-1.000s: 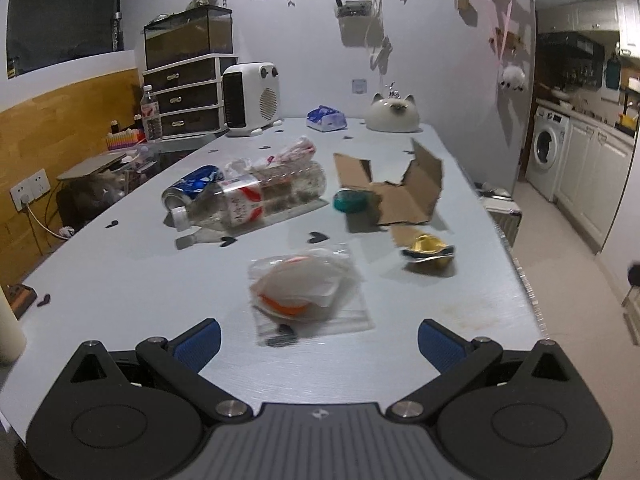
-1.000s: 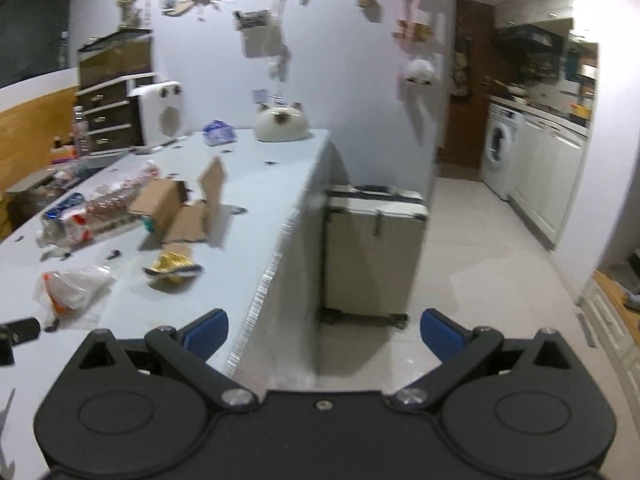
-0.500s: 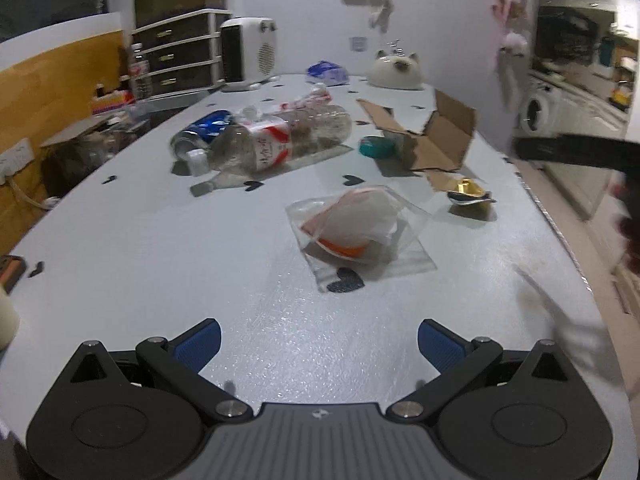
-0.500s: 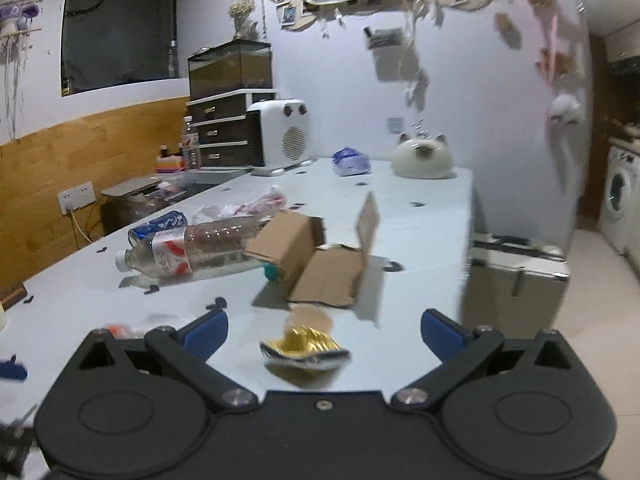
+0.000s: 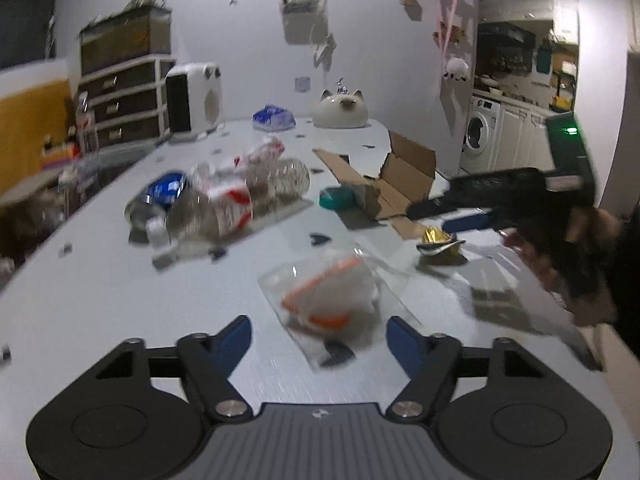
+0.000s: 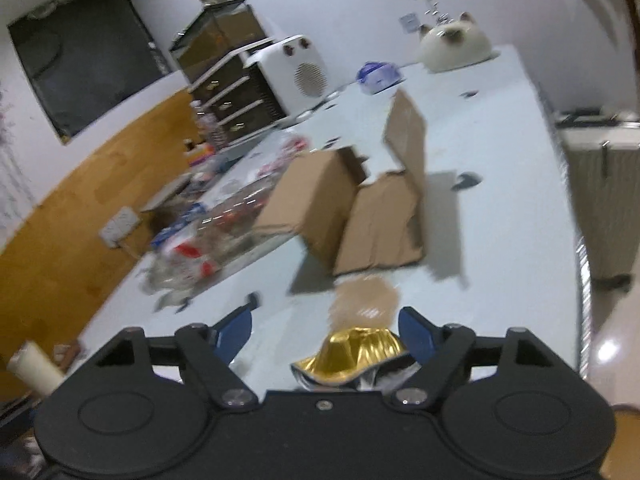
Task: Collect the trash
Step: 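Move both tools over the table toward the plastic bag and gold wrapper, then grasp the clear plastic bag with the left tool while the right grasps the gold wrapper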
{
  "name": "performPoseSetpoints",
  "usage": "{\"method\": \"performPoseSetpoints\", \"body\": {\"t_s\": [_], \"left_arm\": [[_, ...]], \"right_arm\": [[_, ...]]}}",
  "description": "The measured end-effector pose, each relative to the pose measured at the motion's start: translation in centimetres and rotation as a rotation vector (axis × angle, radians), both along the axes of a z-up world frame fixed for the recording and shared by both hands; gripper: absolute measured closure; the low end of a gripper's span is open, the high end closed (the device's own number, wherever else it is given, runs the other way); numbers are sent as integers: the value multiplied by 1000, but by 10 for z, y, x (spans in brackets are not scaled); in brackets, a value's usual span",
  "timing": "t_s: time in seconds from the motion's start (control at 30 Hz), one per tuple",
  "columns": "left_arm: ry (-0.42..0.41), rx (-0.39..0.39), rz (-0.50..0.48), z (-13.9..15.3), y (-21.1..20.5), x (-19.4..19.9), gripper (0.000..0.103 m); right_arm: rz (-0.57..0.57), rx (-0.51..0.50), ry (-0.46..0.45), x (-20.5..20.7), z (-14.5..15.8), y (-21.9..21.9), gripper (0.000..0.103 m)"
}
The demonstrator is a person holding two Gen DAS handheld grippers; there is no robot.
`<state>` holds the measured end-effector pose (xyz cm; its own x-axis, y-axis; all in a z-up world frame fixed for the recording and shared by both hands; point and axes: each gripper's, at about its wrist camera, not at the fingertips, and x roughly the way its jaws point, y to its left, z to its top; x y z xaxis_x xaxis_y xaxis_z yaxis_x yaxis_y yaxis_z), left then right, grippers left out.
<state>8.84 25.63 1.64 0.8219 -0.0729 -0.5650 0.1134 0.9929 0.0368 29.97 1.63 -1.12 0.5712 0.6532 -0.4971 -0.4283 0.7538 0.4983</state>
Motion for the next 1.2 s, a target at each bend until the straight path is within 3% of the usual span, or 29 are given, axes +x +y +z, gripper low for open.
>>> {"method": "performPoseSetpoints", "body": {"t_s": [0.33, 0.47, 0.7, 0.83, 1.0, 1.2], "left_arm": [[-60, 229, -98, -9, -21, 41, 73], [-58, 357, -171, -15, -34, 47, 74], [-25, 477, -261, -18, -49, 59, 74], [19, 515, -293, -18, -55, 68, 74], [27, 493, -274, -17, -55, 72, 85], [26, 420, -206, -15, -48, 69, 87]], "right_arm": [[160, 6, 7, -55, -2, -1, 33], [226, -136, -105, -70, 9, 7, 34], [308, -338, -234, -61, 15, 30, 35], [330, -420, -268, -56, 11, 42, 37], [294, -415, -249, -51, 7, 40, 60], [248, -398, -245, -61, 6, 40, 61]]}}
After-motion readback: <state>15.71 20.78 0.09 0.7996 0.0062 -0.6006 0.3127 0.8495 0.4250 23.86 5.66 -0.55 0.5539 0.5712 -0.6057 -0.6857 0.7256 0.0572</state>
